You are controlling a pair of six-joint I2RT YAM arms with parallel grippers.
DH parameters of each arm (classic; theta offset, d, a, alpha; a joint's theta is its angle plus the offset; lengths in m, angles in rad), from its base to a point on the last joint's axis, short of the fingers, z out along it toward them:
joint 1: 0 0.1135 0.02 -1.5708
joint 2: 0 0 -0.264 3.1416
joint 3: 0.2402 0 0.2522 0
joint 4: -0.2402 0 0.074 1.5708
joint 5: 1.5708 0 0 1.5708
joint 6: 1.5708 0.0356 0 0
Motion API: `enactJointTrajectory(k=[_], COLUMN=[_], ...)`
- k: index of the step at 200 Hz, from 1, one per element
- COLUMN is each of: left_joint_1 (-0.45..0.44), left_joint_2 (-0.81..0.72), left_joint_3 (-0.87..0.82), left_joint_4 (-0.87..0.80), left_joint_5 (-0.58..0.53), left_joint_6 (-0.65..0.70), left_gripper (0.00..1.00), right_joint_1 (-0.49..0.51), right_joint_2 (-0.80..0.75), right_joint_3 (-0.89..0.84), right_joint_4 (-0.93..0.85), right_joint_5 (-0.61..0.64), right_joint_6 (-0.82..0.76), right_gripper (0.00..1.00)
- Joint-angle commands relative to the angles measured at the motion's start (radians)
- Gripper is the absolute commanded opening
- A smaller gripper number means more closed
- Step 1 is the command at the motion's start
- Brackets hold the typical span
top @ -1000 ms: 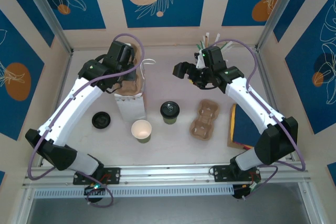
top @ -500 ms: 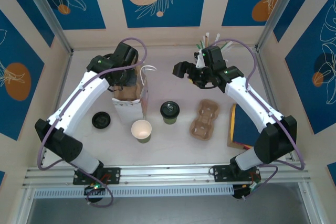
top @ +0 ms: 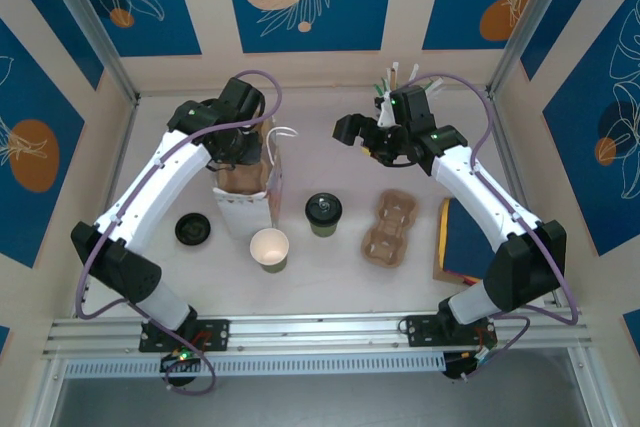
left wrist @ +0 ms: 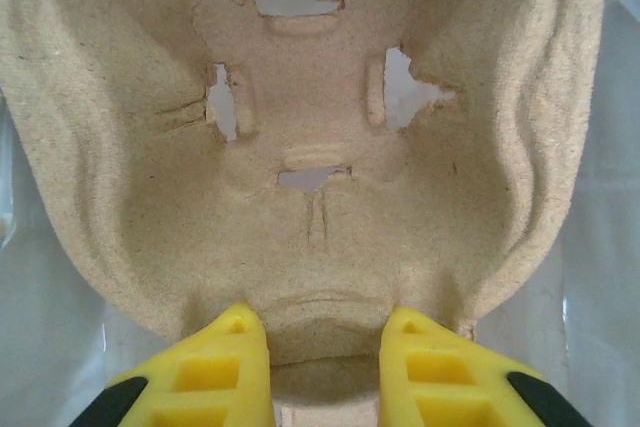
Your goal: Pack the takeout coffee
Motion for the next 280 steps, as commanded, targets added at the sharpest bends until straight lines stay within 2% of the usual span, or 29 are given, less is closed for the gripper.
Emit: enactJointTrajectory(k=[1,61,101,165,208,280], left_joint_1=[0.013,0.014,0.012,0.013,0.014,0.020], left_joint_2=[0.001,-0.068,-0.062,-0.131,-0.095,0.051], left_joint_3=[-0.012,-0.173,-0.209,-0.314,-0.283,-0.108], left_joint_4=[-0.023,0.118,0.127,0.231,0.172,-0.035], left_joint_5=[0.012,-0.007,-0.027,-0.030,-0.004,0.047], left_joint_6=[-0.014,0.002,-0.006,-0.012,-0.011,0.024], left_gripper=[0.20,0.20,0.20,0.20,0.20,0.19], right_joint_1=[-0.008,-0.013,-0.015,-0.017,-0.021,-0.024], right_joint_2=[0.003,0.006,0.008,0.014,0.015,0.004], right_joint_3=[-0.016,-0.029,-0.030,-0.034,-0.035,-0.054], right_joint_4=[0.008,0.013,0.013,0.012,0.014,0.017], right_joint_5=[-0.028,-0.029,-0.027,-0.027,-0.031,-0.032], right_joint_6=[-0.006,-0.002,-0.002,-0.002,0.000,0.004], right_gripper=[0.99,0.99,0.99,0.99,0.99,0.99])
